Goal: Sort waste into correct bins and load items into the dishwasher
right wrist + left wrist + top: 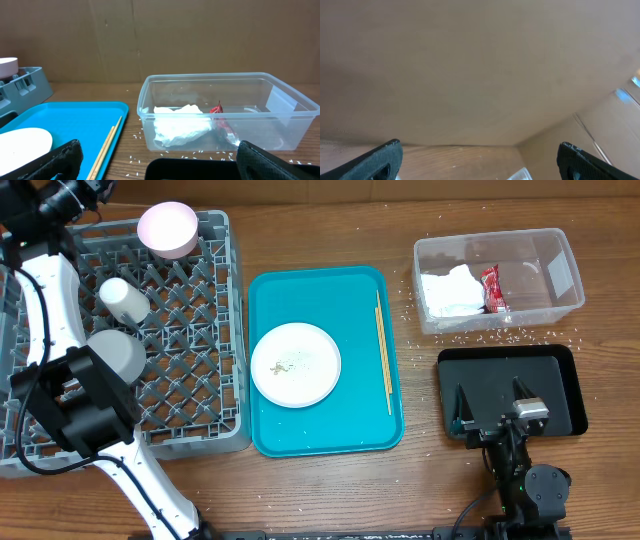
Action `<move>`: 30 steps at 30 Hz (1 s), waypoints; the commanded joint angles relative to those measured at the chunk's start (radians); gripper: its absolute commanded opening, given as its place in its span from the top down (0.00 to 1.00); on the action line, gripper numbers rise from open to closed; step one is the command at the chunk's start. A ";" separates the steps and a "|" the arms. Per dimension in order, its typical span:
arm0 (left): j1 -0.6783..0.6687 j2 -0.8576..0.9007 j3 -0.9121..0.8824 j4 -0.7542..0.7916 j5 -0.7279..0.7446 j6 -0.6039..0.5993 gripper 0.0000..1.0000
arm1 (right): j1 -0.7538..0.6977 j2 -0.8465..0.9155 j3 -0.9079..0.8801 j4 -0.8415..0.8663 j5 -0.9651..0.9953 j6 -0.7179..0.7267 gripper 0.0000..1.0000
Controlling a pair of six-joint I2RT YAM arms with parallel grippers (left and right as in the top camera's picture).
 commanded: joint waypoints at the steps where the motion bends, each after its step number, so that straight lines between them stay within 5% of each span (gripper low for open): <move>1: -0.036 -0.018 0.077 0.008 0.145 -0.027 0.00 | -0.005 -0.008 -0.010 0.008 0.006 0.000 0.00; 4: -0.057 -0.023 0.141 -0.144 0.094 0.072 0.00 | -0.005 -0.008 -0.010 0.008 0.006 0.000 0.00; 6: -0.076 -0.034 0.195 -0.391 -0.072 0.238 0.00 | -0.005 -0.008 -0.010 0.008 0.006 0.000 0.00; 9: -0.128 -0.044 0.293 -0.811 -0.610 0.471 0.00 | -0.005 -0.008 -0.010 0.008 0.006 0.000 0.00; 12: -0.210 -0.044 0.341 -0.983 -0.999 0.663 0.00 | -0.005 -0.008 -0.010 0.008 0.006 0.000 0.00; 15: -0.291 -0.044 0.350 -1.068 -1.044 0.956 0.00 | -0.005 -0.008 -0.010 0.008 0.006 0.000 0.00; 18: -0.370 -0.043 0.349 -1.150 -1.047 1.125 0.00 | -0.005 -0.008 -0.010 0.008 0.006 0.000 0.00; 30: -0.473 -0.012 0.251 -1.151 -1.308 1.113 0.13 | -0.005 -0.008 -0.010 0.008 0.006 0.000 0.00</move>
